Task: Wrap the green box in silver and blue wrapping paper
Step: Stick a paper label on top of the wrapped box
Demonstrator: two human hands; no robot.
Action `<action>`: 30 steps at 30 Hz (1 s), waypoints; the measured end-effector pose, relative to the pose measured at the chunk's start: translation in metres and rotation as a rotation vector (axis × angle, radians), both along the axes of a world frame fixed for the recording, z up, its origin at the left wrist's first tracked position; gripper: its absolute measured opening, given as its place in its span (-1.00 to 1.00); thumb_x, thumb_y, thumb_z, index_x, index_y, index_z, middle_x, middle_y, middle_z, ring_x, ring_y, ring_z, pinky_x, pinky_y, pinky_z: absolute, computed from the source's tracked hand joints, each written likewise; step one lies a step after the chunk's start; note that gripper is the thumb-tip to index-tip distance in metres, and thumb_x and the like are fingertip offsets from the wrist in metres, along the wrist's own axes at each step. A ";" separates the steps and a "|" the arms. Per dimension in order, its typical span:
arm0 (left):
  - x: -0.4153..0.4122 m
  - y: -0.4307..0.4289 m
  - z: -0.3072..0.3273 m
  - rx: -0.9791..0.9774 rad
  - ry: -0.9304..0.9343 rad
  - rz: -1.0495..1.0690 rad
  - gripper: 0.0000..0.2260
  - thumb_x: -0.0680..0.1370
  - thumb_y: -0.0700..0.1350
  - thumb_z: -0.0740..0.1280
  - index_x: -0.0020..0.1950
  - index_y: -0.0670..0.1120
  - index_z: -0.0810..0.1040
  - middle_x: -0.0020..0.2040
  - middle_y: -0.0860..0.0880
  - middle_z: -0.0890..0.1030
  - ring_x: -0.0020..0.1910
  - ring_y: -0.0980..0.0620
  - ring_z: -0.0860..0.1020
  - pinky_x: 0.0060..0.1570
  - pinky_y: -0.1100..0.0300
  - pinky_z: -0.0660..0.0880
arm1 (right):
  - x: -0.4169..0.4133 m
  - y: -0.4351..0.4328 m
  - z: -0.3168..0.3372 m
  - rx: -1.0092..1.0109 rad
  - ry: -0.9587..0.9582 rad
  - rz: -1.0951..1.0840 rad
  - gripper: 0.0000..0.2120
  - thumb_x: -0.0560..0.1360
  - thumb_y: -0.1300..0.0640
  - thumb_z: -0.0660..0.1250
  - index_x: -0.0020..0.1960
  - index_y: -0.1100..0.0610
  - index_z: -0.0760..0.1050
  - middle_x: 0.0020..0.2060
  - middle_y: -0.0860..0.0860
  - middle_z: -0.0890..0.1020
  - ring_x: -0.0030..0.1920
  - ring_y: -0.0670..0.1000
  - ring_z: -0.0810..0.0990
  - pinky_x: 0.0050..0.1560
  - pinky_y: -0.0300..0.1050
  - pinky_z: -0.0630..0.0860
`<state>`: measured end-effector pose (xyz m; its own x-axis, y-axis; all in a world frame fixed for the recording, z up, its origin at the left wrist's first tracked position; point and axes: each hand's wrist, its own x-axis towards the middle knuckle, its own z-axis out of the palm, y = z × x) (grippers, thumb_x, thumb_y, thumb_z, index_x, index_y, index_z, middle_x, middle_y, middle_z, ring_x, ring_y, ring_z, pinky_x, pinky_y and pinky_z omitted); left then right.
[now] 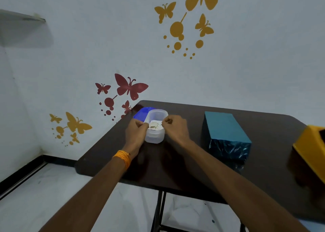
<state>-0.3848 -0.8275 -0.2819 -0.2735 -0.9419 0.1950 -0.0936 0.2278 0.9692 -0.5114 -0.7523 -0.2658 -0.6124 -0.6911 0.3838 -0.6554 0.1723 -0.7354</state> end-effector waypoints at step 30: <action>-0.027 -0.013 0.033 -0.170 0.084 0.070 -0.87 0.63 -0.10 0.22 -0.01 -0.11 0.52 -0.05 -0.16 0.63 -0.06 -0.08 0.61 -0.21 0.25 0.42 | 0.018 -0.040 0.040 0.755 0.668 0.222 -0.79 0.59 -0.06 0.33 -0.05 0.09 0.46 0.04 0.04 0.61 0.25 0.11 0.52 0.49 0.45 0.04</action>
